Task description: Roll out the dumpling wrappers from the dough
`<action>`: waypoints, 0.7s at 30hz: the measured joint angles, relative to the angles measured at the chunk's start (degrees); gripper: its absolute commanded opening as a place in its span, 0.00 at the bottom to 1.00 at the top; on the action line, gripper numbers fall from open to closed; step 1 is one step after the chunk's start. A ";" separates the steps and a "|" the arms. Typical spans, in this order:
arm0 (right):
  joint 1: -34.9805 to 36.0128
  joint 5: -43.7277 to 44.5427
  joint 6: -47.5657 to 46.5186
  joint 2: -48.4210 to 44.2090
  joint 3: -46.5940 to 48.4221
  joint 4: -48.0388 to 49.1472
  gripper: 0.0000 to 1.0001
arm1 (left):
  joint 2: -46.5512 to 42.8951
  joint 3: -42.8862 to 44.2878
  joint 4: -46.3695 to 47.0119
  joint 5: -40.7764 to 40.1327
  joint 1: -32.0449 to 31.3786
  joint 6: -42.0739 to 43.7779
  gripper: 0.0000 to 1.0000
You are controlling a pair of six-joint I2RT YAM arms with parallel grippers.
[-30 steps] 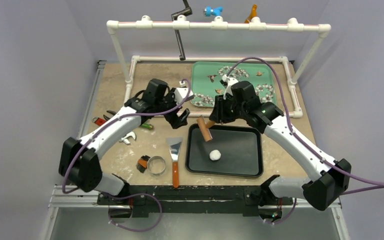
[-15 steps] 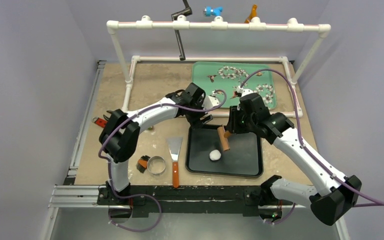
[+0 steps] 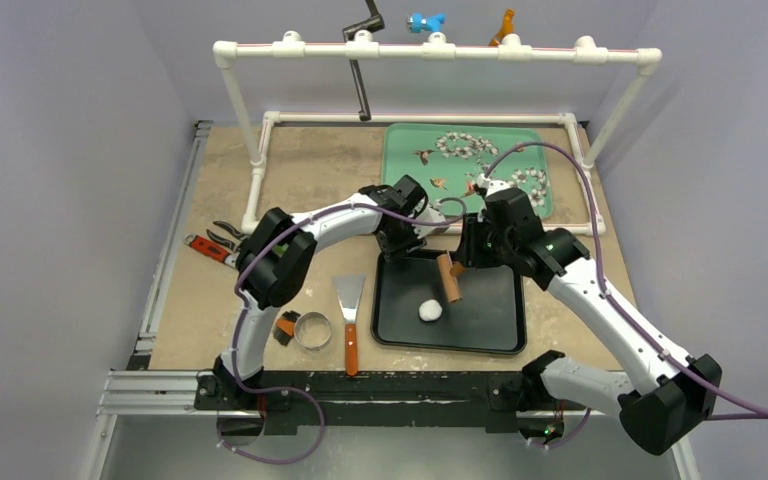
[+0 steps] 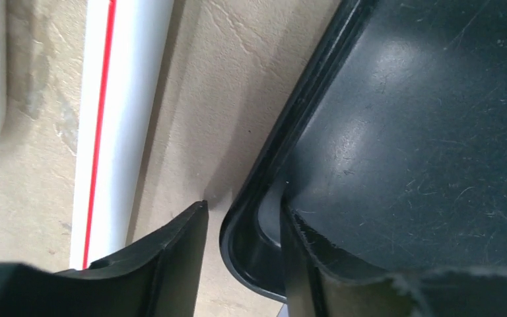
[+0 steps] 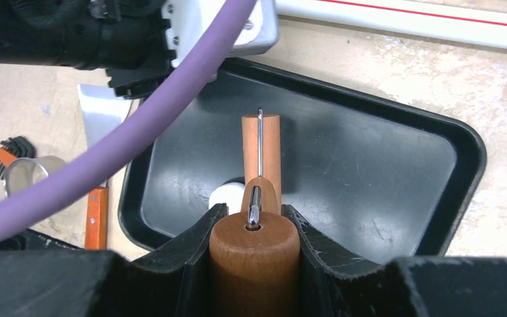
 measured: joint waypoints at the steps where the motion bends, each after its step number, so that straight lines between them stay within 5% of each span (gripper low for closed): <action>1: -0.04 -0.85 -0.20 -0.44 -0.46 0.63 0.00 | 0.70 0.66 -0.61 -0.37 -0.02 -0.35 0.29; 2: -0.04 -1.73 -0.39 -0.81 -0.85 1.16 0.00 | 0.79 1.05 -0.87 -0.70 -0.07 -0.48 0.16; 5: -0.04 -4.46 -1.40 -1.92 -1.95 2.49 0.00 | 0.74 0.98 -1.01 -2.10 -0.11 -0.85 0.00; 21: -0.02 -13.25 -4.04 4.46 -4.85 6.51 0.00 | -4.68 -6.67 -0.44 -3.76 2.86 -1.79 0.00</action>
